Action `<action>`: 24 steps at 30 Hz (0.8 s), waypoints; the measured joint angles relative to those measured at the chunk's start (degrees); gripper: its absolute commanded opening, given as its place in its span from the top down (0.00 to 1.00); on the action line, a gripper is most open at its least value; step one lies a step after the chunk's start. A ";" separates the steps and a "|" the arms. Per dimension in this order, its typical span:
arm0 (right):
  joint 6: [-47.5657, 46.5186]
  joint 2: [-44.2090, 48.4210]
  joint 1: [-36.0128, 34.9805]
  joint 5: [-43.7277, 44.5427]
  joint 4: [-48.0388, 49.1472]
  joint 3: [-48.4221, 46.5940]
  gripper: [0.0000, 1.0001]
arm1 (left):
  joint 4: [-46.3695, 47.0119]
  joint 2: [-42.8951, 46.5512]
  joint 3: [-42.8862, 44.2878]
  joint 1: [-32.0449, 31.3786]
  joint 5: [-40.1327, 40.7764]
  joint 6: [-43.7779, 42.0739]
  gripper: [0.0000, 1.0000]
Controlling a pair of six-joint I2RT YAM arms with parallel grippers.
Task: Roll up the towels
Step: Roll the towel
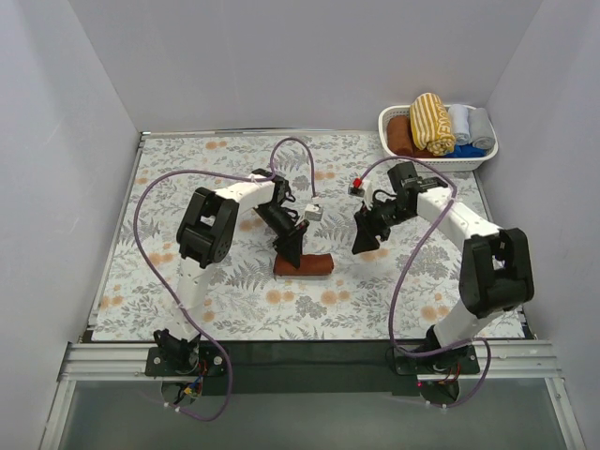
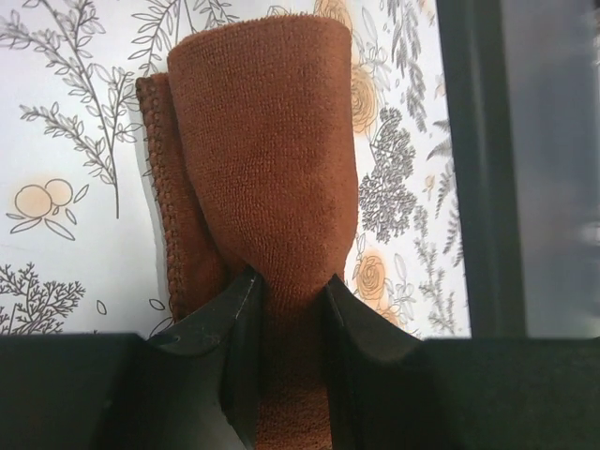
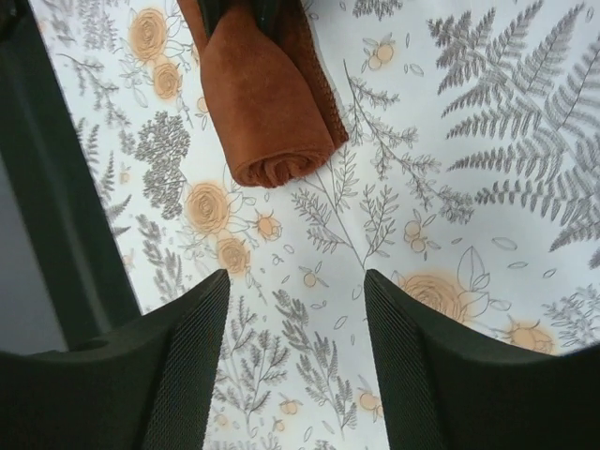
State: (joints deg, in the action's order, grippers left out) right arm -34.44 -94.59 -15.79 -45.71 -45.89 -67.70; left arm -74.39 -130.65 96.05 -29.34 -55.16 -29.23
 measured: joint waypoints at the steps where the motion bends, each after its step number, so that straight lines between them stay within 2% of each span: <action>1: 0.31 1.90 -0.98 1.57 2.25 1.38 0.40 | -2.05 -1.70 1.62 0.46 -1.22 -0.02 0.87; 5: 0.96 7.08 -7.87 8.83 9.97 4.76 0.33 | -6.29 -5.29 4.79 1.46 -3.89 -0.15 0.86; 12: -1.14 7.61 -23.56 20.11 22.71 9.11 0.32 | -8.59 -7.04 5.79 1.84 -5.62 -0.17 0.82; 18: -4.74 3.08 -26.88 22.64 29.42 11.02 0.38 | -9.49 -7.67 5.97 1.92 -6.34 -0.11 0.80; 21: -6.43 0.22 -27.50 23.10 30.91 11.85 0.49 | -9.42 -7.69 5.95 1.97 -6.38 -0.02 0.75; 22: -6.97 -0.42 -27.67 23.10 30.99 12.28 0.63 | -9.31 -7.69 5.88 1.99 -6.40 0.13 0.73; 24: -8.35 -1.29 -27.80 23.12 31.15 12.48 0.79 | -8.50 -7.50 5.33 2.03 -6.71 0.83 0.68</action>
State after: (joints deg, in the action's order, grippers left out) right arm -42.78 -95.88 -43.59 -22.59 -14.74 -55.22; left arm -82.89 -138.15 101.38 -27.31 -61.87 -28.40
